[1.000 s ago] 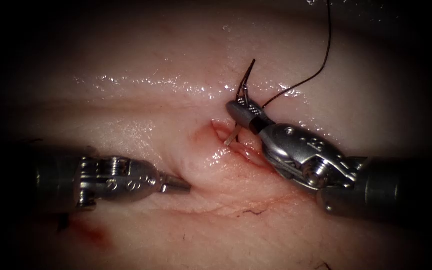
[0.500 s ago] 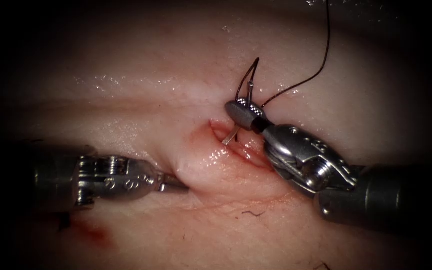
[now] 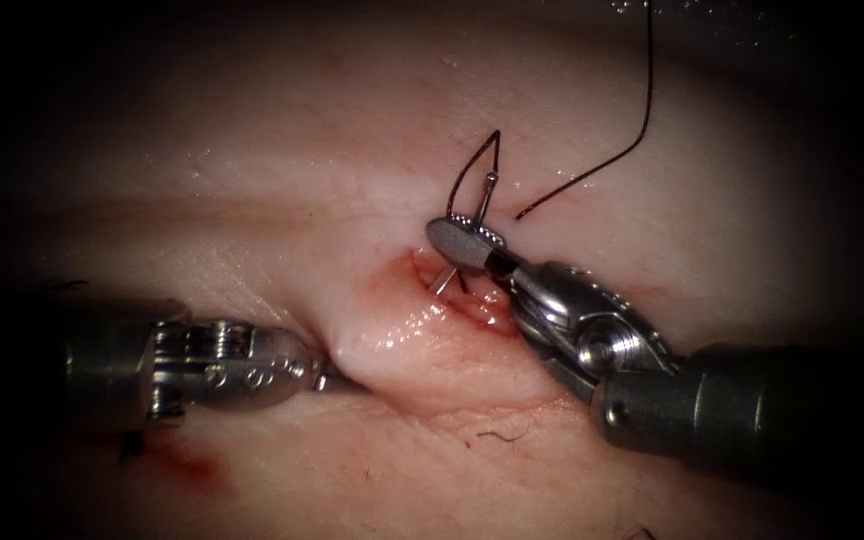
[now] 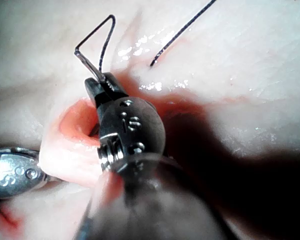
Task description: Wound Closure
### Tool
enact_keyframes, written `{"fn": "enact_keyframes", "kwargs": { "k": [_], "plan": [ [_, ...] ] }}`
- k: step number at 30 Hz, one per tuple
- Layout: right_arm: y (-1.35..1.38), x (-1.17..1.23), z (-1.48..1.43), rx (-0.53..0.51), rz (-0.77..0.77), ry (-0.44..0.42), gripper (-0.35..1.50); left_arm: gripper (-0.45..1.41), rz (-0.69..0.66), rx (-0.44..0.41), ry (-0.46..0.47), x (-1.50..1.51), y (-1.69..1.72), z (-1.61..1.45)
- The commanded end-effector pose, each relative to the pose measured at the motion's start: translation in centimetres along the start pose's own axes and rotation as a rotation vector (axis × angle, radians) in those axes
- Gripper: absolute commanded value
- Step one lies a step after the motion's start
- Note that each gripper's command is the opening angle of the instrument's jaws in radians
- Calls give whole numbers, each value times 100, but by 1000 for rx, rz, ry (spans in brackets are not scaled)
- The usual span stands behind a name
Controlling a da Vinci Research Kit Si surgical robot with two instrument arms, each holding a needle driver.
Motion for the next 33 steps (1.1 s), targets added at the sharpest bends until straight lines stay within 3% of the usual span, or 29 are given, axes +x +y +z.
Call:
{"fn": "enact_keyframes", "kwargs": {
  "k": [1, 26, 33],
  "plan": [
    [-8, -6, 5, 17, 26, -3, -35, -23, 0, -1, 0, -1, 0, 8],
    [-56, -37, 7, 271, 539, -56, -35, -23, 1, 1, 6, -4, -1, 6],
    [-84, -42, 3, 298, 578, -91, -35, -23, 2, 6, 5, -6, -2, 5]
  ]
}}
